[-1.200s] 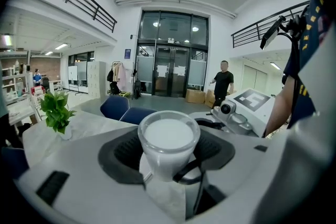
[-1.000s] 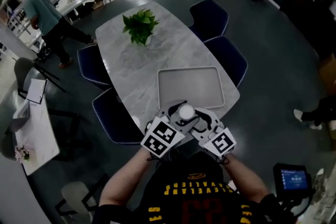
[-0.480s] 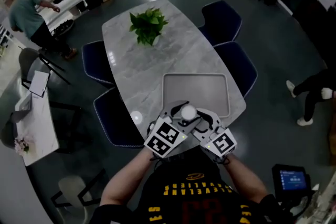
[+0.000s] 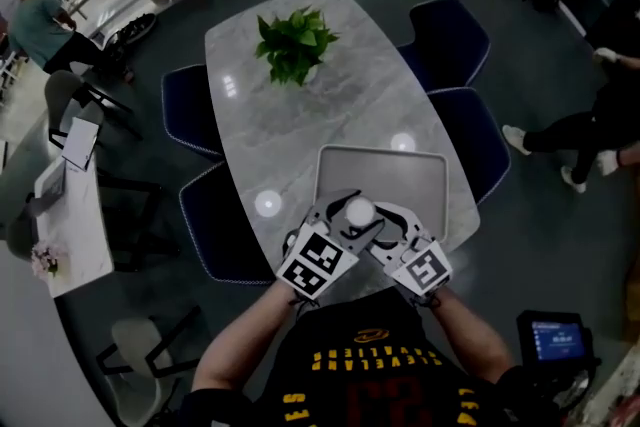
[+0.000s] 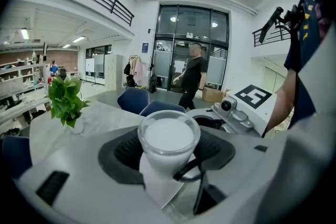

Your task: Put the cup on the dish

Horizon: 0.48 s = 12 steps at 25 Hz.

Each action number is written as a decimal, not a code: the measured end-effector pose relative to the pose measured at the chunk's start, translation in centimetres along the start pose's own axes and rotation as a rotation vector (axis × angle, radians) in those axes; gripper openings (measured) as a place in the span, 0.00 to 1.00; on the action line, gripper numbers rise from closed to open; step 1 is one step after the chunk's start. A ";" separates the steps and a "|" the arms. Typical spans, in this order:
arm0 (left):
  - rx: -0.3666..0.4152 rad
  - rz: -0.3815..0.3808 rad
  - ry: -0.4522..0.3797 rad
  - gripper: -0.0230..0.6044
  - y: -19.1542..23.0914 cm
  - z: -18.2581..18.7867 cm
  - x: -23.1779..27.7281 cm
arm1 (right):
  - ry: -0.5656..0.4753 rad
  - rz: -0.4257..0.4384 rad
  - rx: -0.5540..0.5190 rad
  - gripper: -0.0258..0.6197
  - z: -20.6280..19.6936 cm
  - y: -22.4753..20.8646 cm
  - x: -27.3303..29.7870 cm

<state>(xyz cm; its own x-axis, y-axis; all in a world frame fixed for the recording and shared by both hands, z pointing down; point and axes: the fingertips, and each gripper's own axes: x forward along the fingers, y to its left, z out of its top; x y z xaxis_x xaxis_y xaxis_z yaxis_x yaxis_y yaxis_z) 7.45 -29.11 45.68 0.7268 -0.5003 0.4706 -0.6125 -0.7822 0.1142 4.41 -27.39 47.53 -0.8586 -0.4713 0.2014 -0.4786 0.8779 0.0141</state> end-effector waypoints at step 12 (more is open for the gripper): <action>0.046 0.048 0.001 0.46 3.9 -0.9 3.5 | 0.027 0.017 -0.045 0.39 -1.7 -4.0 3.0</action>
<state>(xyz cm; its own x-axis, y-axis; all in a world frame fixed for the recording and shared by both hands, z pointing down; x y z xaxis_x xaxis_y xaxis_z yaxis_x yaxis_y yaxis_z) 7.34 -33.60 48.55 0.6964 -0.5376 0.4753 -0.6320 -0.7733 0.0513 4.06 -32.19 49.73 -0.8609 -0.4546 0.2283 -0.4551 0.8888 0.0540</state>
